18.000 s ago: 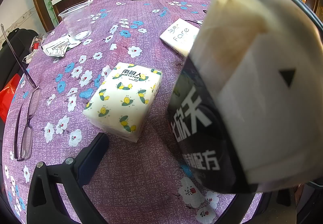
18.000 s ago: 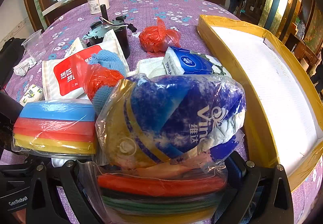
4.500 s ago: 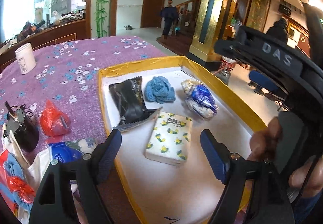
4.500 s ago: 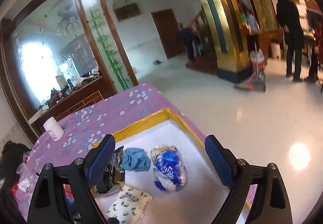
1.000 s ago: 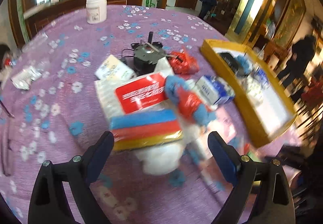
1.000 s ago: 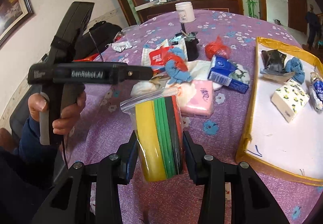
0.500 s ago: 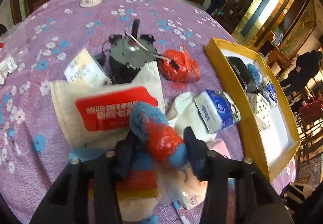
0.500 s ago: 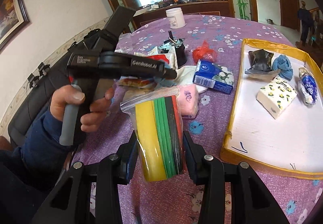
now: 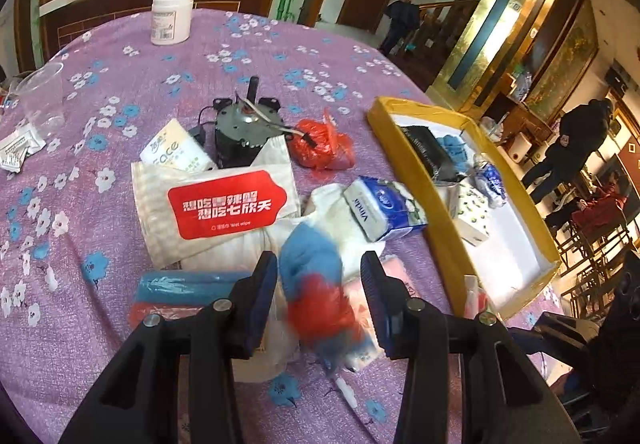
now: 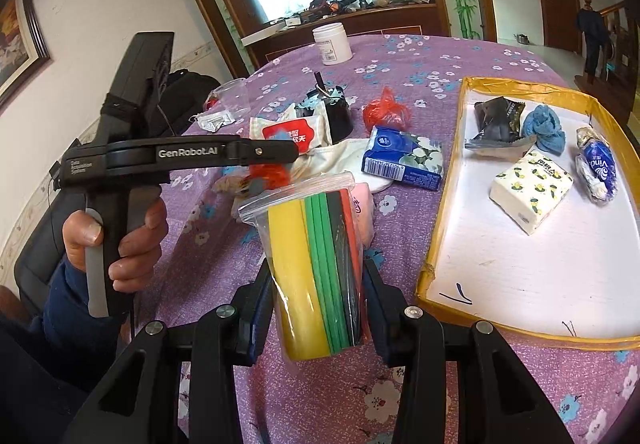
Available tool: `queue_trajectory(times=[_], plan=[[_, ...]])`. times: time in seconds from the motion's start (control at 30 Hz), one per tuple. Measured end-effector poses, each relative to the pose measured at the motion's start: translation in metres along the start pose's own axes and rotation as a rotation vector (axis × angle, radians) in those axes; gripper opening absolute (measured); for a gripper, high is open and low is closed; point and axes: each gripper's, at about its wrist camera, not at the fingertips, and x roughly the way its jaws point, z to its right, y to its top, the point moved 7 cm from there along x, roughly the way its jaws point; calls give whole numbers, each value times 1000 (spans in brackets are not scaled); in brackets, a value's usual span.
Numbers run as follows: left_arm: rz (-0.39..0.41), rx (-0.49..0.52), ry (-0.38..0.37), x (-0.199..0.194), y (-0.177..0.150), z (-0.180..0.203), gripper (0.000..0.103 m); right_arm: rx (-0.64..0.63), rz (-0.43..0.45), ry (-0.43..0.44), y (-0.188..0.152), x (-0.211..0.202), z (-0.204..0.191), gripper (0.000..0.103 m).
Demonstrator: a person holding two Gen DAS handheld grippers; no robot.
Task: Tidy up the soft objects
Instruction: 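Hold the strip bag with the right tool while the left tool grasps the blue toy in red mesh, then carry the blue toy with the left tool while the right tool carries the strip bag to the tray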
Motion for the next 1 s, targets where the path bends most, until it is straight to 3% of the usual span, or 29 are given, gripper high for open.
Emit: queue_trajectory(times=[0.27,0.37,0.6,0.63,0.67,0.77,1.0], plan=[[-4,22,2,-5,-2,6,42,4,0,1,-1,-1,1,45],[-31,37,12,0,-6,6,56,2,1,3,-2,-1,1,45],[-59,178,108,12,-23,18,56,5,4,1,-3,-2,2,45],[-60,196,121,14,-25,20,48,7,5,2,-3,-2,3,45],[-64,202,129,16,-27,20,26,9,6,2,-3,-3,3,45],[-74,187,136,18,-29,16,26,9,13,-1,-2,-5,3,45],[4,176,35,-11,-17,34,26,27,43,-15,2,-14,8,45]])
